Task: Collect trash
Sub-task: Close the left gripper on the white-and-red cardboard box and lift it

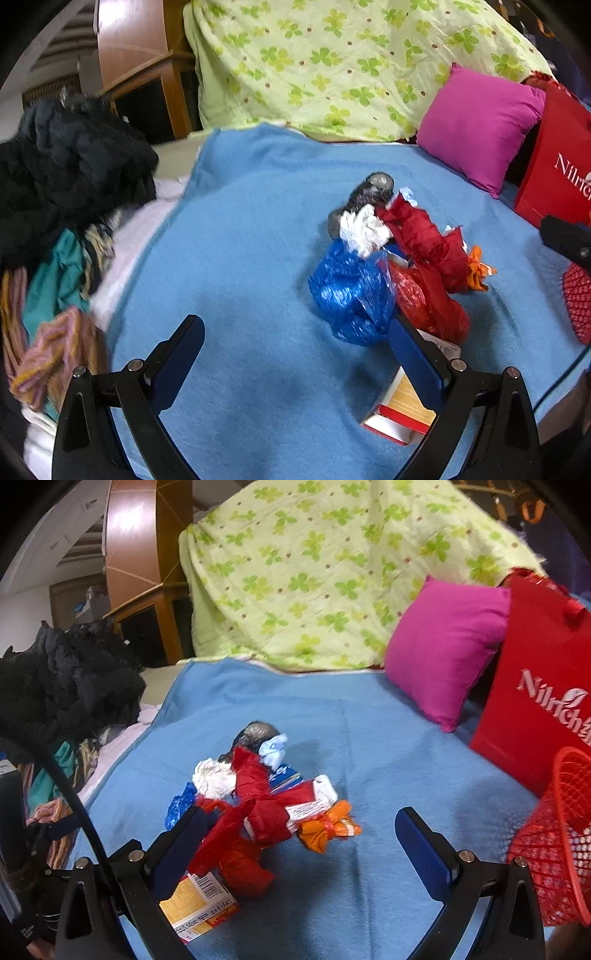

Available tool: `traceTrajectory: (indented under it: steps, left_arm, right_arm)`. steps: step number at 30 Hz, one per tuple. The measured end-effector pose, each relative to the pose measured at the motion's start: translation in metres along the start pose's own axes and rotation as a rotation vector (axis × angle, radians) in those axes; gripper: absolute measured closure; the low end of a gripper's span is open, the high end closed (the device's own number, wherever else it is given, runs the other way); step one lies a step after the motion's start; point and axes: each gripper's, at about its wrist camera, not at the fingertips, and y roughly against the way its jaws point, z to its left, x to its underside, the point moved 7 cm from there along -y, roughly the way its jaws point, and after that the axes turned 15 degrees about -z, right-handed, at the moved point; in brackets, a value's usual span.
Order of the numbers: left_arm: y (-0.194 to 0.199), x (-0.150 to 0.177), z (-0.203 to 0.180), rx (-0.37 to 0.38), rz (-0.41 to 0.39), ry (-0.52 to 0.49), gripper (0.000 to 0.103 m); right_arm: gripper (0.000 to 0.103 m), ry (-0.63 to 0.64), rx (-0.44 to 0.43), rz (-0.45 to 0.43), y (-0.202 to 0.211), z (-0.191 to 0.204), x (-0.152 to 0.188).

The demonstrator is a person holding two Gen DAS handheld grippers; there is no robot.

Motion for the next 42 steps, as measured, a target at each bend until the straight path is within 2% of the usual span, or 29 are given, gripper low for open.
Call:
traceTrajectory:
  steps: [4,8,12,16,19,22,28,33,36,39,42]
  left_arm:
    - [-0.007,0.009,-0.002,0.044,0.058,0.048,0.003]
    - [-0.009,0.016,-0.012,0.106,0.095,0.063,0.003]
    - [-0.010,0.024,-0.024,0.197,0.148,0.091,0.003]
    - [-0.008,0.032,-0.044,0.283,0.188,0.096,0.003]
    - [-0.005,0.035,-0.056,0.300,0.185,0.053,0.003]
    - [-0.005,0.039,-0.064,0.317,0.193,0.033,0.004]
    - [-0.009,0.049,-0.074,0.355,0.230,0.024,0.022]
    - [-0.014,0.056,-0.083,0.385,0.256,0.009,0.042]
    - [-0.015,0.057,-0.085,0.407,0.263,0.024,0.042]
    - [-0.013,0.056,-0.085,0.417,0.254,0.029,0.043]
    - [-0.008,0.051,-0.085,0.443,0.234,0.039,0.044]
  right_arm:
    - [0.000,-0.026,-0.050,0.070,-0.021,-0.007,0.008]
    - [0.000,-0.020,-0.062,0.135,-0.052,-0.015,0.016]
    - [0.011,-0.189,-0.089,0.249,-0.075,-0.036,0.030]
    - [0.016,-0.361,-0.093,0.263,-0.088,-0.061,0.033]
    - [0.024,-0.446,-0.113,0.285,-0.105,-0.072,0.035]
    - [0.025,-0.483,-0.147,0.322,-0.126,-0.074,0.040]
    - [0.026,-0.471,-0.221,0.364,-0.157,-0.066,0.048]
    - [0.026,-0.477,-0.236,0.392,-0.168,-0.063,0.056]
    - [0.026,-0.458,-0.243,0.368,-0.155,-0.063,0.050]
    - [0.026,-0.447,-0.169,0.389,-0.141,-0.073,0.053]
    - [0.026,-0.517,-0.135,0.400,-0.123,-0.086,0.056]
